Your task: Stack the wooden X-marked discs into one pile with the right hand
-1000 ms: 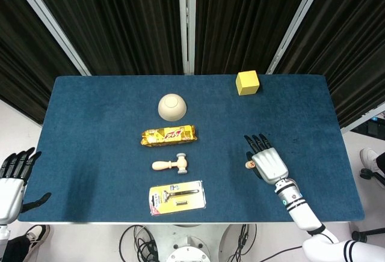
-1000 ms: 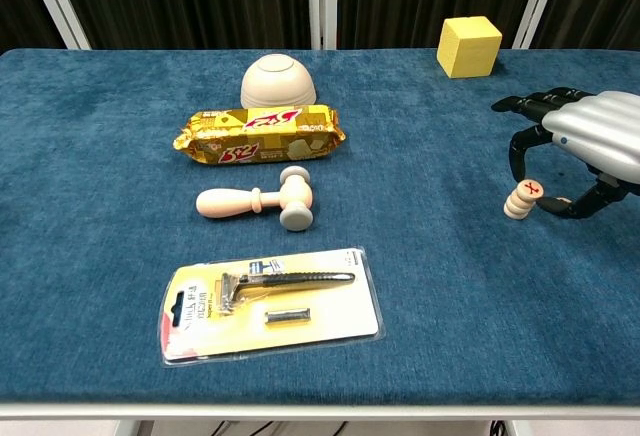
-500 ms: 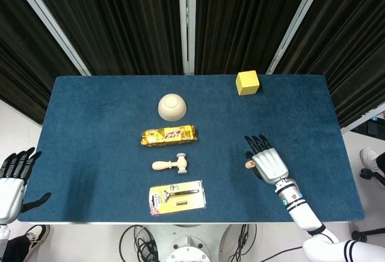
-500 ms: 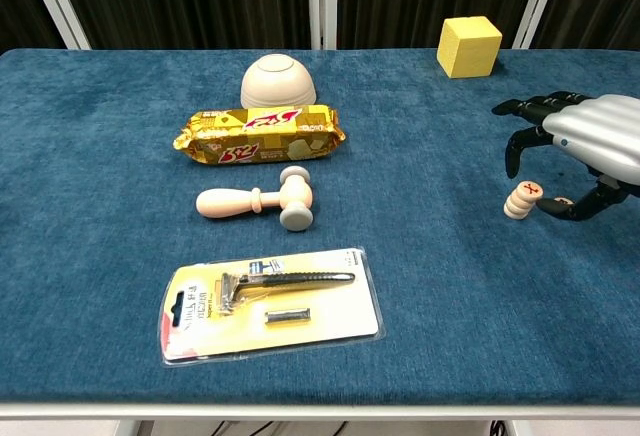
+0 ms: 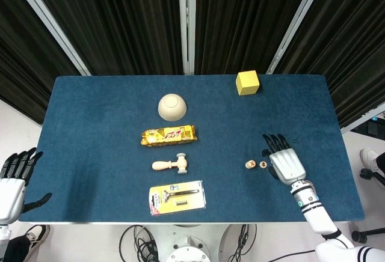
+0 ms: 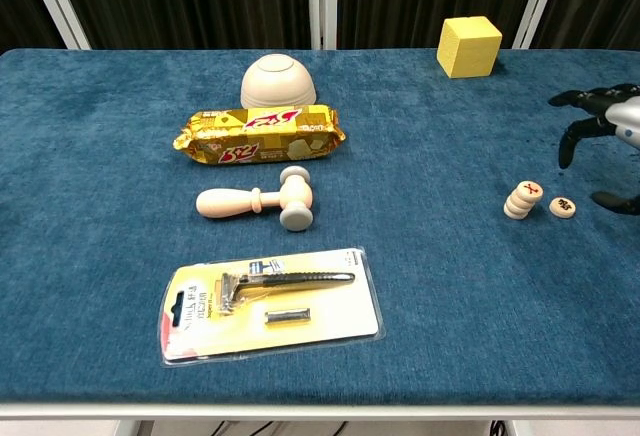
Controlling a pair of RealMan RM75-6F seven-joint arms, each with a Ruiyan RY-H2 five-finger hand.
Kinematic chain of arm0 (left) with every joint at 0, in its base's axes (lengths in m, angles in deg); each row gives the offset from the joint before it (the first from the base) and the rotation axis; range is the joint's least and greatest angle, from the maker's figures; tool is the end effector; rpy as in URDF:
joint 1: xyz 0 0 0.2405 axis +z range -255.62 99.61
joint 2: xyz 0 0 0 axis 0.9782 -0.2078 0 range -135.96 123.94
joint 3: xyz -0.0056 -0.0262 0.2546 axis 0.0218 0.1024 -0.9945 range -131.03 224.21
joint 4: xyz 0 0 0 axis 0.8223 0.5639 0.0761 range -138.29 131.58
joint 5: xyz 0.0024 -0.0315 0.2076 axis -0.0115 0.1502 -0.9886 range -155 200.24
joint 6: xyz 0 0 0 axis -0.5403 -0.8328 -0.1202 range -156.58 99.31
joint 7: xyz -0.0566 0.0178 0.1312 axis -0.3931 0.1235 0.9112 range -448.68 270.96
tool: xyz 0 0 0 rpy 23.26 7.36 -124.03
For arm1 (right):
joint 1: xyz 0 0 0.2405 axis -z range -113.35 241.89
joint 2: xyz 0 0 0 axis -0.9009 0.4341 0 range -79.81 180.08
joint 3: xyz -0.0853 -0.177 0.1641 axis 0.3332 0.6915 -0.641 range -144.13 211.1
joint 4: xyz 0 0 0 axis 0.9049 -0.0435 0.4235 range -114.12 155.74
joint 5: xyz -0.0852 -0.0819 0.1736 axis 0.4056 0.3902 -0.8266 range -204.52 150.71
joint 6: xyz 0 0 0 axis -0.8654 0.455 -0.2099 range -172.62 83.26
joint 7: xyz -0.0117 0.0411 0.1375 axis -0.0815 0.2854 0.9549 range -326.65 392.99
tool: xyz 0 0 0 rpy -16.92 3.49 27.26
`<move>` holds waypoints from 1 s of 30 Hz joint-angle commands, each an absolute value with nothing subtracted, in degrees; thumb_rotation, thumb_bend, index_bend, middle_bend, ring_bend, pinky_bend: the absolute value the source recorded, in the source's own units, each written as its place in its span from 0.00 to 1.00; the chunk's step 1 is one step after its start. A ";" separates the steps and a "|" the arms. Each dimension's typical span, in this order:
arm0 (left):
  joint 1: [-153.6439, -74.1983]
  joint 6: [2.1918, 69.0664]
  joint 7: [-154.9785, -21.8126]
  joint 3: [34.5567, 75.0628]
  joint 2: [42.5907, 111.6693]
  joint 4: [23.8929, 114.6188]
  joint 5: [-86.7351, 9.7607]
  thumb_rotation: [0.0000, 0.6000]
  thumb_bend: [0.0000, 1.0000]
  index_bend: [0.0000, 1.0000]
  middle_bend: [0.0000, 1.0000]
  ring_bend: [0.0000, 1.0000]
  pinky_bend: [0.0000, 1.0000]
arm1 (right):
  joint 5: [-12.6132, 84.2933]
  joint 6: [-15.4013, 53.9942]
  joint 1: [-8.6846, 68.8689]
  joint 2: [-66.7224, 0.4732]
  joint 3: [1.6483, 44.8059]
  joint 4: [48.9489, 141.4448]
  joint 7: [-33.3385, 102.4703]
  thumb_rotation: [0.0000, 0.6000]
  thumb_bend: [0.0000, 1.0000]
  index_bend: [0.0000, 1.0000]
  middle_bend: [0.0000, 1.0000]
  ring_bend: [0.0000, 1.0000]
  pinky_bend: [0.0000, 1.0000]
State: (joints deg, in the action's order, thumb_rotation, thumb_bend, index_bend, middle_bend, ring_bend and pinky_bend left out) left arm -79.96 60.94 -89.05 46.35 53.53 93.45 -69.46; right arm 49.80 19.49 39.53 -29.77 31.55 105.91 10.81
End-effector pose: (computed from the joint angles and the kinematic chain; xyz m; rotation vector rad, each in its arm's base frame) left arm -0.2959 0.1532 0.1744 -1.4319 -0.8772 -0.9408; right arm -0.2619 -0.2695 0.0340 1.8125 -0.7868 0.6769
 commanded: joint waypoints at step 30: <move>-80.16 60.51 -89.67 46.50 53.66 92.86 -68.91 1.00 0.14 0.08 0.00 0.00 0.00 | 49.81 17.30 39.21 -36.26 31.29 97.94 13.58 1.00 0.29 0.42 0.00 0.00 0.00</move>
